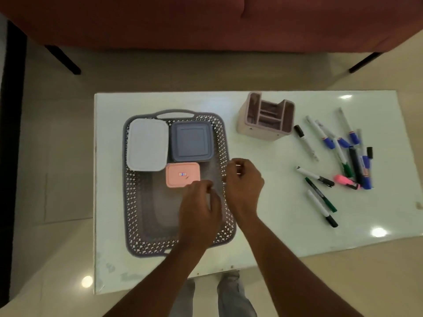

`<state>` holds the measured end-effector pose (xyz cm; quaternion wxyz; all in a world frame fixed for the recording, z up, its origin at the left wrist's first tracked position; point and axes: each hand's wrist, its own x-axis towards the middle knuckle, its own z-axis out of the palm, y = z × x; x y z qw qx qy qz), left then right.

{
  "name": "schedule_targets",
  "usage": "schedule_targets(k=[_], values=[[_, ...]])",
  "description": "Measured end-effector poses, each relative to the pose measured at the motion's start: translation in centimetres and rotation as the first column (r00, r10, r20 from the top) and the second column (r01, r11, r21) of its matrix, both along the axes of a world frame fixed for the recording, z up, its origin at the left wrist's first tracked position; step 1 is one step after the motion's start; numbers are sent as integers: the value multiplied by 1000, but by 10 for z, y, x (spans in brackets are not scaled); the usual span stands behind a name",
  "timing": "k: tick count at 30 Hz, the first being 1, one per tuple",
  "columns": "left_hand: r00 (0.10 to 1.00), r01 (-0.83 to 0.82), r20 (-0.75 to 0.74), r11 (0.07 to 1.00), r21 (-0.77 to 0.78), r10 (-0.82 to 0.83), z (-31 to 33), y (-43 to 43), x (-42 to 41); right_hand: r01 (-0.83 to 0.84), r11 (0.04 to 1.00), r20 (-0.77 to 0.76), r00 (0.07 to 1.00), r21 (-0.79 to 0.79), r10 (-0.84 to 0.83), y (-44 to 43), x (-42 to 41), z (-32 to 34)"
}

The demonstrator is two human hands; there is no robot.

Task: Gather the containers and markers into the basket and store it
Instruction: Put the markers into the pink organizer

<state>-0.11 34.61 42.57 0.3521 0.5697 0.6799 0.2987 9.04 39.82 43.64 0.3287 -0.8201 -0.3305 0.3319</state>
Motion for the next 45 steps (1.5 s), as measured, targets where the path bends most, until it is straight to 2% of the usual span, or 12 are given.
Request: schedule_targets(k=[4, 9, 14, 17, 23, 25, 30, 32, 35, 37, 41, 45], values=[[987, 150, 31, 982, 113, -155, 21, 48, 45, 94, 995, 65, 993, 19, -95, 34, 72, 13], [982, 188, -46, 978, 88, -184, 21, 134, 95, 72, 994, 192, 980, -81, -55, 81, 157, 2], [989, 114, -84, 986, -122, -125, -3, 181, 134, -86, 963, -49, 996, -256, 76, 104, 191, -20], [997, 44, -45, 977, -208, -55, -8, 166, 156, -185, 960, -270, 955, -212, 124, 107, 201, -19], [998, -66, -2, 919, -388, 71, 9, 71, 209, -537, 826, -227, 838, -171, 497, 123, 230, -3], [999, -45, -32, 946, -321, 37, 13, 52, 222, -625, 764, -210, 778, -159, 592, 125, 239, -1], [942, -315, -81, 943, 110, 325, 28, 98, 214, -417, 873, -28, 905, -254, 424, 111, 226, -15], [921, -349, -136, 928, 131, 365, 24, 123, 204, -362, 882, -146, 932, -302, 332, 98, 211, -25], [935, -243, -242, 965, 97, 260, 16, 145, 194, -261, 931, -435, 891, -254, 131, 84, 202, -34], [944, -117, -298, 988, 104, 144, 13, 152, 189, -196, 964, -461, 882, -181, 92, 82, 207, -36], [922, 123, -377, 990, 70, -88, 11, 160, 180, -364, 915, -215, 921, -176, 325, 89, 240, -29], [899, 222, -356, 966, -131, -255, 5, 149, 175, -671, 737, -21, 740, -87, 672, 100, 265, -17]])
